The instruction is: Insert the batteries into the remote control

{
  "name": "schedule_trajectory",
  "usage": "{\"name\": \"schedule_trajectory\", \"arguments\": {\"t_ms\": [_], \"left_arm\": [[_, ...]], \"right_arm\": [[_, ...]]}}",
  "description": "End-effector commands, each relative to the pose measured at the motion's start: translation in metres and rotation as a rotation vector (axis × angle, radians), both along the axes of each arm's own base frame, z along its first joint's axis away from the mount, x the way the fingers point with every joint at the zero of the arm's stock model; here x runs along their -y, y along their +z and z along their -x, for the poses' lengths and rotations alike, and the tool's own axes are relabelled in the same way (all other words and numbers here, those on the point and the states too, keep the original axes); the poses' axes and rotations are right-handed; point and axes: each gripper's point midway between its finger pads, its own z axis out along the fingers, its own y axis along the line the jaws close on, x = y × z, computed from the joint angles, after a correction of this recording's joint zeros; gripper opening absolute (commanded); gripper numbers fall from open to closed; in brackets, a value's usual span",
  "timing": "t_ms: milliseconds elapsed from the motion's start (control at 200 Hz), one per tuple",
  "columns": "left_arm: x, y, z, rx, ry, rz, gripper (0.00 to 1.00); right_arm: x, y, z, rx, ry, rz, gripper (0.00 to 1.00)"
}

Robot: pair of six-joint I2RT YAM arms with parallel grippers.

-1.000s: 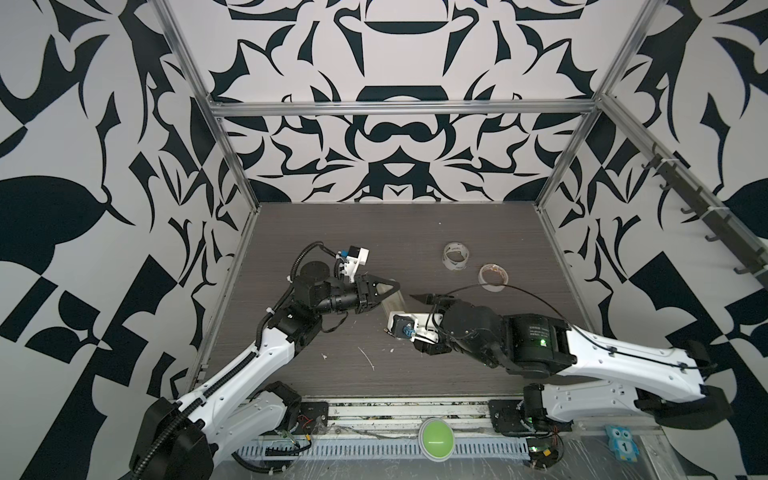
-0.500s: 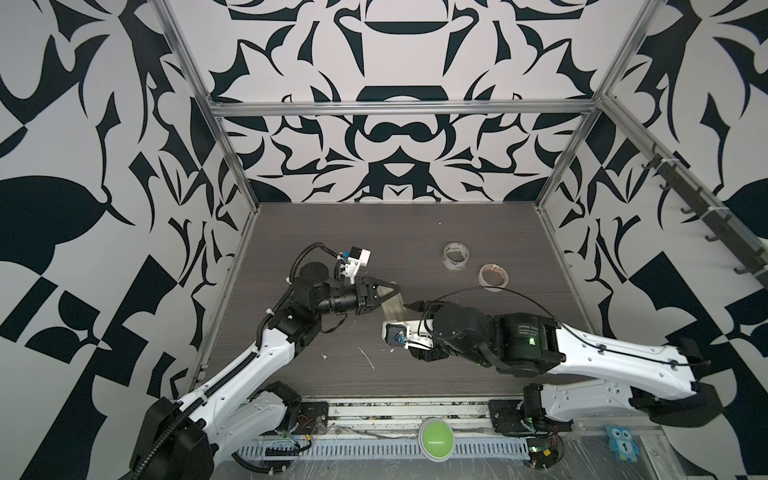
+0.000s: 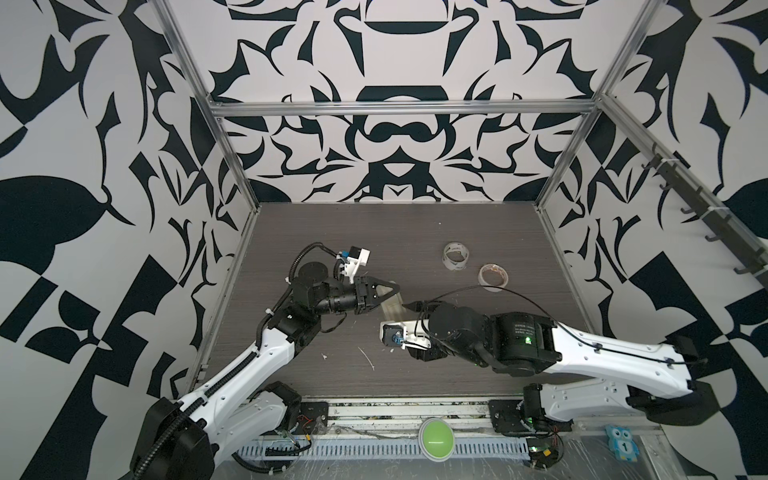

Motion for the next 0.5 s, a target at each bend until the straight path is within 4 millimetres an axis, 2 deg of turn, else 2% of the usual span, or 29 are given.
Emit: {"name": "schedule_trajectory", "arguments": {"t_ms": [0, 290, 495], "left_arm": [[-0.001, 0.014, 0.01, 0.045, -0.04, 0.046, 0.0], [-0.001, 0.015, 0.011, 0.048, -0.045, 0.049, 0.0], [0.0, 0.011, 0.009, 0.035, -0.043, 0.042, 0.0]], "right_arm": [[0.002, 0.005, -0.006, 0.033, -0.019, 0.027, 0.65], [0.001, 0.0, -0.02, 0.097, -0.066, 0.076, 0.64], [0.001, 0.005, -0.028, 0.148, -0.096, 0.068, 0.64]]}}
